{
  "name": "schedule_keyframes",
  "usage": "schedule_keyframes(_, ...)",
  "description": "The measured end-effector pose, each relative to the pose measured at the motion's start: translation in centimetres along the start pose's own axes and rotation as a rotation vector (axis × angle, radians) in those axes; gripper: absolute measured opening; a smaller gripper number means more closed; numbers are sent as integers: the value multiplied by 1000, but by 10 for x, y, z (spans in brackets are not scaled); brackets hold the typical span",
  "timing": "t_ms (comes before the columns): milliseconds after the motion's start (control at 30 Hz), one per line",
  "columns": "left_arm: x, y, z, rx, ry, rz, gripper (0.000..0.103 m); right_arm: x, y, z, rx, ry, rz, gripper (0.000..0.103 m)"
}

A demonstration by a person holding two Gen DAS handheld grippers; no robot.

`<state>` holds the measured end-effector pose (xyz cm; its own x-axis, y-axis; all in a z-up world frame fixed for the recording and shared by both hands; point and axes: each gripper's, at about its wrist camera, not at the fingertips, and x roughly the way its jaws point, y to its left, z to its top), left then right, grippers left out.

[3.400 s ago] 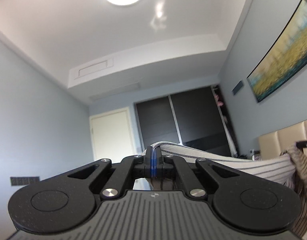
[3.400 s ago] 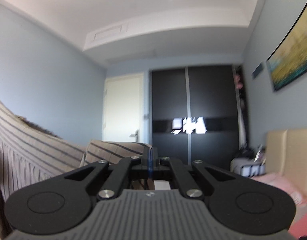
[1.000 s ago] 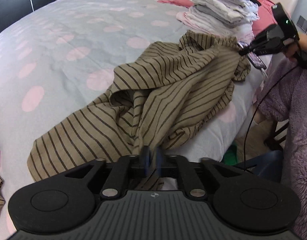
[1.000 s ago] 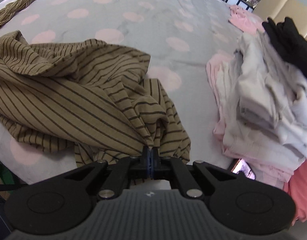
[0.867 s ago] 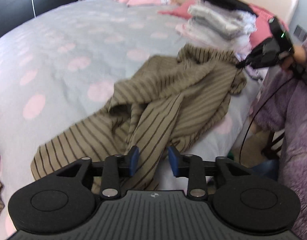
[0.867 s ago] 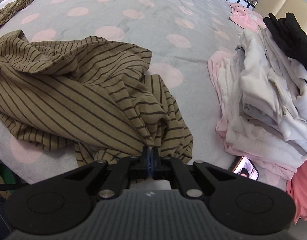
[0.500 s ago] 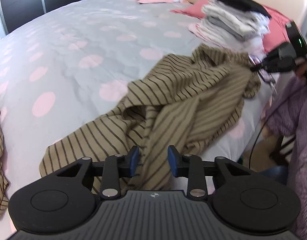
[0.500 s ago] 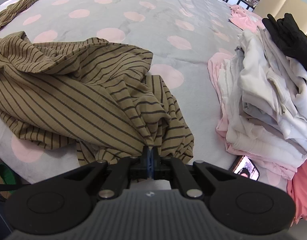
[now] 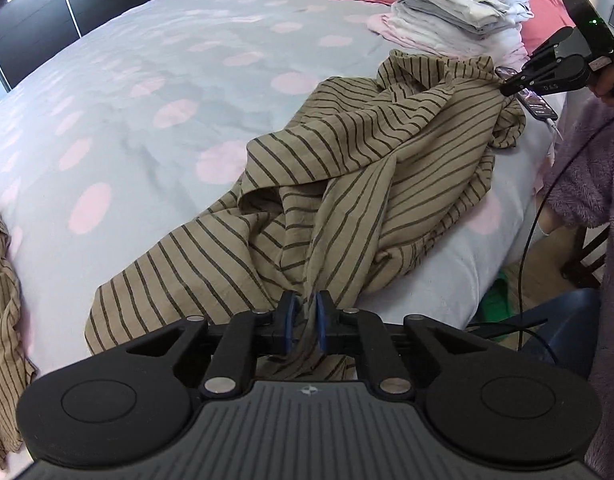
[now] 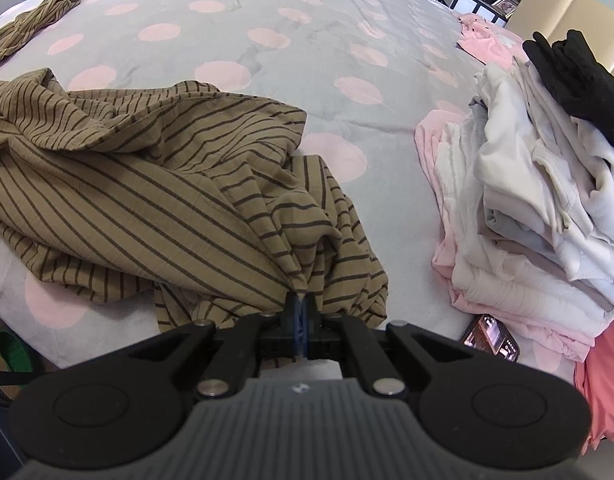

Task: Fold clothes

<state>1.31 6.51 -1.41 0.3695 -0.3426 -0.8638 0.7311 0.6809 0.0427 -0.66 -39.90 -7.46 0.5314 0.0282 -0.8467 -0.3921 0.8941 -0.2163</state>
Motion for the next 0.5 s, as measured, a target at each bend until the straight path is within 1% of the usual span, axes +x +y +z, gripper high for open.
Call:
schedule_keyframes(67,2,-3,0,27,13,2,15,-2,0,0,5,-11,3,3)
schedule_keyframes(100,4,-4,-1,40,22,12,17,-4,-1,0,7,-19,5,5)
schedule_keyframes(167,6,-3,-2,48,35,34,17,-7,0,-1,5,-34,5,6)
schedule_keyframes(300,8,-3,-1,41,39,51,18,-13,2,-1,-13,-61,5,7)
schedule_keyframes(367,8,-3,-1,45,39,48,18,-15,4,-1,-24,-76,0,9)
schedule_keyframes(433,10,-4,-1,49,42,43,18,-18,5,-1,-34,-92,-6,13)
schedule_keyframes(500,10,-6,0,54,43,41,10,-22,7,-2,-42,-109,-12,21)
